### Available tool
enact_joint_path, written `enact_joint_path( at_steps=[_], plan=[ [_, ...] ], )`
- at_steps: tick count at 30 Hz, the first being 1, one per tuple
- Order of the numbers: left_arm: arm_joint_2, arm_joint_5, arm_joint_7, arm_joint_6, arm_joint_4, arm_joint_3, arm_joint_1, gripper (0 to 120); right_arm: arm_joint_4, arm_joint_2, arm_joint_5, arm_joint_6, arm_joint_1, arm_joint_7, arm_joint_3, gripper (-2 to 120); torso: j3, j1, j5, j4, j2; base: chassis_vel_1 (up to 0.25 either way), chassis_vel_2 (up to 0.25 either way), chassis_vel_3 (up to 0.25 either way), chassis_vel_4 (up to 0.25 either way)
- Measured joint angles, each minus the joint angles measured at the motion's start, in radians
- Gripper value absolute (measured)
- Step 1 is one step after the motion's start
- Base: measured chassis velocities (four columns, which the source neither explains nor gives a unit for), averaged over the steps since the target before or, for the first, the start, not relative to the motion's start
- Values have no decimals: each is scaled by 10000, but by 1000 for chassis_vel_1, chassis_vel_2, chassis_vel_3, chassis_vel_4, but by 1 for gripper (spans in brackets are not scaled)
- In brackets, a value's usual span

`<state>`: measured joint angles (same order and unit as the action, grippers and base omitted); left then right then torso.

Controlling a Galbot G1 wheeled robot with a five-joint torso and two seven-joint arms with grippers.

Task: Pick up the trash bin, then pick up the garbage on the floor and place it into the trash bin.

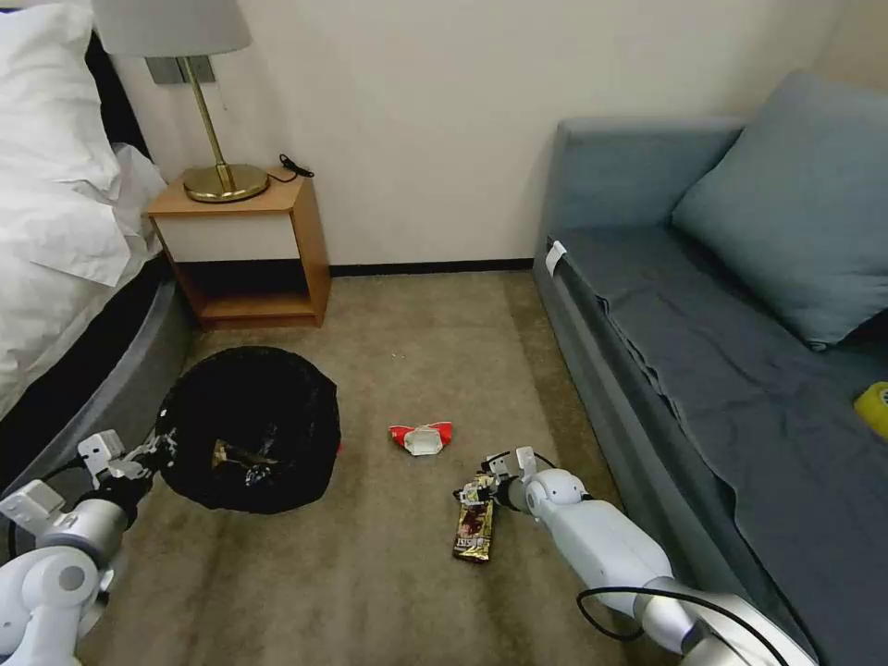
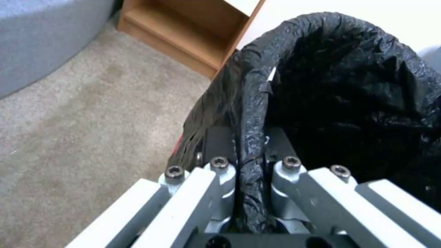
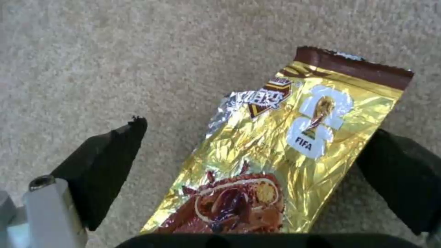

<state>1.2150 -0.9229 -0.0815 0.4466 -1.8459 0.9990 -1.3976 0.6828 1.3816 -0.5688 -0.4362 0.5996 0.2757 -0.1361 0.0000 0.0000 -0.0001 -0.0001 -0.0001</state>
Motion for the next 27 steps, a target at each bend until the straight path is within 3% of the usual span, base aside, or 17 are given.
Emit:
enact_joint_path(
  at_steps=[4, 9, 13, 15, 19, 27],
  plan=[
    [-17, 0, -9, -9, 30, 4, 14, 4, -44, 41, 59, 15, -6, -18, 20, 97, -1, 0, -2, -2, 1, 0, 0, 0, 0],
    [-34, -4, -22, -22, 73, 42, 27, 4, -101, 59, 116, 38, -29, -22, 38, 82, -2, -1, -7, -6, 3, 0, 0, 0, 0],
    [-11, -4, -29, -28, 86, 60, 21, 4, -179, 88, 173, 75, -30, -23, 68, 62, -2, 0, -3, -3, 3, 0, 0, 0, 0],
    [-5, -2, -29, -28, 86, 60, 20, 4, -193, 92, 186, 85, -30, -20, 73, 61, -2, -1, -3, -2, 3, 0, 0, 0, 0],
    [4, 5, -39, -31, 99, 59, 18, 4, -247, 91, 212, 124, -24, -5, 93, 47, -2, -1, -4, -5, 3, 0, 0, 0, 0],
    [3, 11, -43, -39, 143, 61, 28, 4, -292, 117, 208, 144, 14, 85, 96, 13, 0, 0, 6, 5, 3, 0, 0, 0, 0]
  ],
)
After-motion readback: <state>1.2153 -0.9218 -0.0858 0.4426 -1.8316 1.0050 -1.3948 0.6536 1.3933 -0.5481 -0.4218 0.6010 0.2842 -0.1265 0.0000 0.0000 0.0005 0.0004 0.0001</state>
